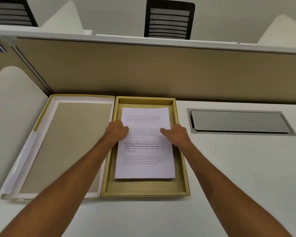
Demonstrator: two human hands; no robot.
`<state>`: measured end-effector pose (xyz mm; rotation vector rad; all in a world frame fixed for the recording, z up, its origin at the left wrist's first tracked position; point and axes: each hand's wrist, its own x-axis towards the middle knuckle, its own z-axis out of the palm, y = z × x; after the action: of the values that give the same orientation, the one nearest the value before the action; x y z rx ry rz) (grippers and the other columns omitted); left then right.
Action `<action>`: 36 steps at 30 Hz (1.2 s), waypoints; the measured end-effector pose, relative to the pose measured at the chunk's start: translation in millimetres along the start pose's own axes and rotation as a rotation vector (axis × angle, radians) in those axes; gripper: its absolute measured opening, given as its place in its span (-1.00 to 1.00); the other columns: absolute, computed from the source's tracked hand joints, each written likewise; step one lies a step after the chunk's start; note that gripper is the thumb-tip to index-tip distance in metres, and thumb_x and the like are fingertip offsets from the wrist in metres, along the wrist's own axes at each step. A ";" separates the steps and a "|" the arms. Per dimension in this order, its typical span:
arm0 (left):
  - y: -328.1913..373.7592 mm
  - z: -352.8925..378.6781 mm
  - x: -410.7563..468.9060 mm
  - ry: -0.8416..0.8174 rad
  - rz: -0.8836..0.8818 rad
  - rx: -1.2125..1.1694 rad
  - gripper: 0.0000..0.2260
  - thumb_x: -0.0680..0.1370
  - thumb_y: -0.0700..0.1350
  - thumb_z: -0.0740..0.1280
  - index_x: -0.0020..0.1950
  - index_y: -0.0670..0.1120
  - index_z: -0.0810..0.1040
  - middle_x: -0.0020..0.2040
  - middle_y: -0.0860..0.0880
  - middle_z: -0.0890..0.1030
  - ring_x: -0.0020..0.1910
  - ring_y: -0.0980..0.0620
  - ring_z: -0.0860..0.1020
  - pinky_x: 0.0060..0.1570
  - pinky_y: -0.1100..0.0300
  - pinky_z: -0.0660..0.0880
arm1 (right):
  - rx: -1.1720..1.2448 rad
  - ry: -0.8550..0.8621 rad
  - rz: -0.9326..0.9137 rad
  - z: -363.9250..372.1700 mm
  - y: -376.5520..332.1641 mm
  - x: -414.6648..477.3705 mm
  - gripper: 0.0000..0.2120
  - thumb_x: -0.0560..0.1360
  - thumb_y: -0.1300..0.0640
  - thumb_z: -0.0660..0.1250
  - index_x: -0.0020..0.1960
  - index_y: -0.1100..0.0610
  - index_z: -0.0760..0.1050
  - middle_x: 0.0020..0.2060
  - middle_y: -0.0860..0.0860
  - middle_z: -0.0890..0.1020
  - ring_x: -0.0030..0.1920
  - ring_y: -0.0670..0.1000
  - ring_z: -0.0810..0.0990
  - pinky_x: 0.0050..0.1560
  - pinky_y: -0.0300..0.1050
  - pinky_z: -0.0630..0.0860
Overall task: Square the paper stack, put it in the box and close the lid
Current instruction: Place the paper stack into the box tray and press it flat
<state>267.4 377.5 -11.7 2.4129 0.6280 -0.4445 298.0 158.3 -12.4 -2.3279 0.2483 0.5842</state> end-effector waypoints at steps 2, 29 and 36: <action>0.4 1.8 -2.4 -0.039 -0.016 -0.020 -0.65 0.64 -0.01 0.23 0.24 -0.26 0.49 0.16 -0.19 0.60 -0.10 -0.07 0.54 -0.17 0.12 0.51 | -0.021 0.009 0.021 -0.6 -0.6 -3.7 -0.69 0.56 -0.10 0.31 -0.07 0.16 0.41 -0.15 0.03 0.55 -0.28 -0.03 0.52 -0.25 -0.14 0.46; 6.9 6.3 -19.2 -0.142 -0.216 -0.497 -0.43 0.51 0.05 0.36 0.45 -0.11 0.28 0.21 -0.08 0.52 0.07 -0.13 0.56 -0.08 0.02 0.49 | 0.394 0.008 0.115 16.0 -9.4 -11.2 -0.38 0.56 -0.12 0.30 0.47 0.21 0.29 0.36 0.09 0.50 0.21 0.10 0.52 -0.02 -0.09 0.40; 5.3 5.0 -23.7 -0.192 -0.194 -0.566 -0.38 0.44 0.04 0.31 0.46 -0.09 0.29 0.28 -0.08 0.53 0.08 -0.10 0.57 0.09 -0.05 0.55 | 0.381 0.036 0.146 25.7 -10.1 -5.3 -0.34 0.58 -0.18 0.23 0.53 0.15 0.17 0.42 0.11 0.43 0.33 0.18 0.48 0.03 -0.04 0.43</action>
<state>249.7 362.8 -2.5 1.7619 0.7824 -0.4933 288.0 183.3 -20.4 -1.9633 0.5046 0.5147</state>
